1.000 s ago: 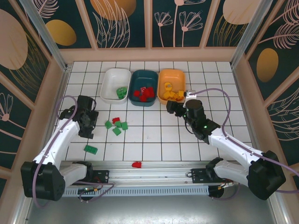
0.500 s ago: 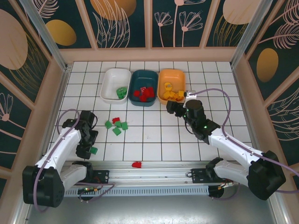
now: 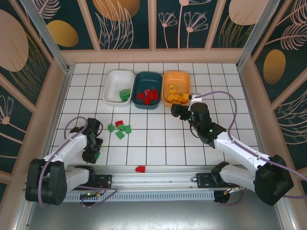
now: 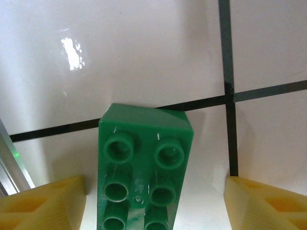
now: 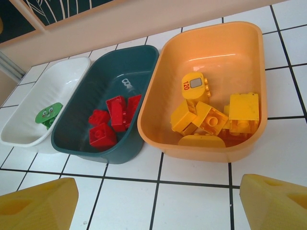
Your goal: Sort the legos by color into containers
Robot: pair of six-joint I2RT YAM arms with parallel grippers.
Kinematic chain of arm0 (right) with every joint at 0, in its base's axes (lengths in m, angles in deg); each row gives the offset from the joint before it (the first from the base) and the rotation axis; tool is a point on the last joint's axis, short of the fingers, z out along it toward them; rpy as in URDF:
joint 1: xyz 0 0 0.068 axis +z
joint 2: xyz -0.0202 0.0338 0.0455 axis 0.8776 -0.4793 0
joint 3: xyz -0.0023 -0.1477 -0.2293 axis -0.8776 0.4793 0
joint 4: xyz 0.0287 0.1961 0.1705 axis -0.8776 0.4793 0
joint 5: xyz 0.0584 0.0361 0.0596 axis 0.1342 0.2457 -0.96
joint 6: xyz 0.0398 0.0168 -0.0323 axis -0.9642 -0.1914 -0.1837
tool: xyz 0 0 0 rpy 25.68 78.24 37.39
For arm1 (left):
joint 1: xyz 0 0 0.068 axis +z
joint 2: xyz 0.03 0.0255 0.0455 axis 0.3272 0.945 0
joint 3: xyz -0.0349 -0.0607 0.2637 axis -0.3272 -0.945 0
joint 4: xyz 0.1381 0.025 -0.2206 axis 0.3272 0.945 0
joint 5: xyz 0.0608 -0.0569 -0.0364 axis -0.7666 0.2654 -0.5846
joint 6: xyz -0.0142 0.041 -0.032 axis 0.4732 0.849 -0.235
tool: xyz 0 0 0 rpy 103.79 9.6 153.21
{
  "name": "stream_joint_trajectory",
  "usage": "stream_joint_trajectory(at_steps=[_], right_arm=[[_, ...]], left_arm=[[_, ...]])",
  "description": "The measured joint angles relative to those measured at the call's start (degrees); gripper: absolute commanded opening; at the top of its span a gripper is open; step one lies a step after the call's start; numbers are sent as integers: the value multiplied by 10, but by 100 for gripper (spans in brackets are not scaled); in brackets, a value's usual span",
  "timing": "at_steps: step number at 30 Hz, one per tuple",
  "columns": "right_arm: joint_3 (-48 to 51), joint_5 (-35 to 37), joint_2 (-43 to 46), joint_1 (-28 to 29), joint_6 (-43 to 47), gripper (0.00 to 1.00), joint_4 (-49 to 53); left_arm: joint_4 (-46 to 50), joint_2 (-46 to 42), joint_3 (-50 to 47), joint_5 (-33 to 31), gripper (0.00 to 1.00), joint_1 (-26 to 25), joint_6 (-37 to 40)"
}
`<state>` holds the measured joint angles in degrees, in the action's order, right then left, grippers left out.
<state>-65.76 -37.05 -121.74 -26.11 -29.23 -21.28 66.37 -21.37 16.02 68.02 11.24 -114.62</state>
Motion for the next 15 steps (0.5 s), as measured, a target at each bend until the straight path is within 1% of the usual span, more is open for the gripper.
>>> stream_joint_trajectory(at_steps=[3, 7, 13, 15], right_arm=[[0, 0, 0, 0, 0, 88, 0], [0, 0, 0, 0, 0, 88, 0], [0, 0, 0, 0, 0, 88, 0], [0, 0, 0, 0, 0, 88, 0]], left_arm=[[-2, -7, -4, -8, 46, 0, 7], [-3, -14, -8, -15, 38, 0, 20], [-7, -10, -3, -20, 37, 0, 55], [-36, -4, 4, -29, 36, 0, 68]])
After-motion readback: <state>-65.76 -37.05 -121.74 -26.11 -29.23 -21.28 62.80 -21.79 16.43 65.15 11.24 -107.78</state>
